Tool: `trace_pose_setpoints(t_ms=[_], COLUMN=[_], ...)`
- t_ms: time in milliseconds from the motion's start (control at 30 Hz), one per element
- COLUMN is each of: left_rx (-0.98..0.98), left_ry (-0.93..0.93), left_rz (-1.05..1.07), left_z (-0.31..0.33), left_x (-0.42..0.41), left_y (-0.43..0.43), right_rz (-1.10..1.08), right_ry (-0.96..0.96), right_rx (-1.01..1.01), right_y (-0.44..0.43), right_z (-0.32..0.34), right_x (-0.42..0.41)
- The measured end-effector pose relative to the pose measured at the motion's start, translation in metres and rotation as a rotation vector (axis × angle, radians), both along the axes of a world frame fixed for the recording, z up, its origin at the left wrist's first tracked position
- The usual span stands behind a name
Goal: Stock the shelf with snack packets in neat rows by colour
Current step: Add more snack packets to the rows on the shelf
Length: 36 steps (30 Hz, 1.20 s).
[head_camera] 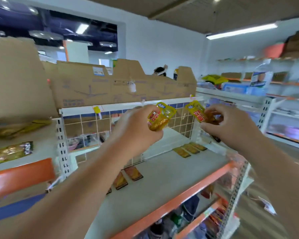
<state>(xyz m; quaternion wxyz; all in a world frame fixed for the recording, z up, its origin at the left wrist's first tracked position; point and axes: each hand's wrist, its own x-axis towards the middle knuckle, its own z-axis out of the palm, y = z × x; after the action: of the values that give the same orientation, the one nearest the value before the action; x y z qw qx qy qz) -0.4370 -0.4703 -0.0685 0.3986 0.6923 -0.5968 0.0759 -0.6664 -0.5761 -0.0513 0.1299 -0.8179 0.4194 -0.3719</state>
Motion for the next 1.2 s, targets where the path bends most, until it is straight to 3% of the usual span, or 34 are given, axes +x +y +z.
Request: trace_pose_setpoints(t_ms=[200, 433, 600, 933, 1200], left_rx=[0.045, 0.081, 0.124, 0.468, 0.531], left_ry=[0.091, 0.208, 0.139, 0.083, 0.083], left_rz=[0.005, 0.012, 0.059, 0.102, 0.303], left_z=[-0.053, -0.12, -0.176, -0.287, -0.36], left_x=[-0.036, -0.026, -0.003, 0.01, 0.0], left_y=[-0.058, -0.121, -0.169, -0.258, -0.294], right_rz=[0.024, 0.024, -0.004, -0.009, 0.115], right_ry=[0.012, 0.101, 0.214, 0.499, 0.601], right_rx=[0.075, 0.157, 0.179, 0.356, 0.353], right_y=[-0.057, -0.129, -0.188, -0.281, -0.345], right_z=[-0.042, -0.101, -0.155, -0.256, -0.33], right_x=[-0.036, -0.023, 0.007, 0.048, 0.074])
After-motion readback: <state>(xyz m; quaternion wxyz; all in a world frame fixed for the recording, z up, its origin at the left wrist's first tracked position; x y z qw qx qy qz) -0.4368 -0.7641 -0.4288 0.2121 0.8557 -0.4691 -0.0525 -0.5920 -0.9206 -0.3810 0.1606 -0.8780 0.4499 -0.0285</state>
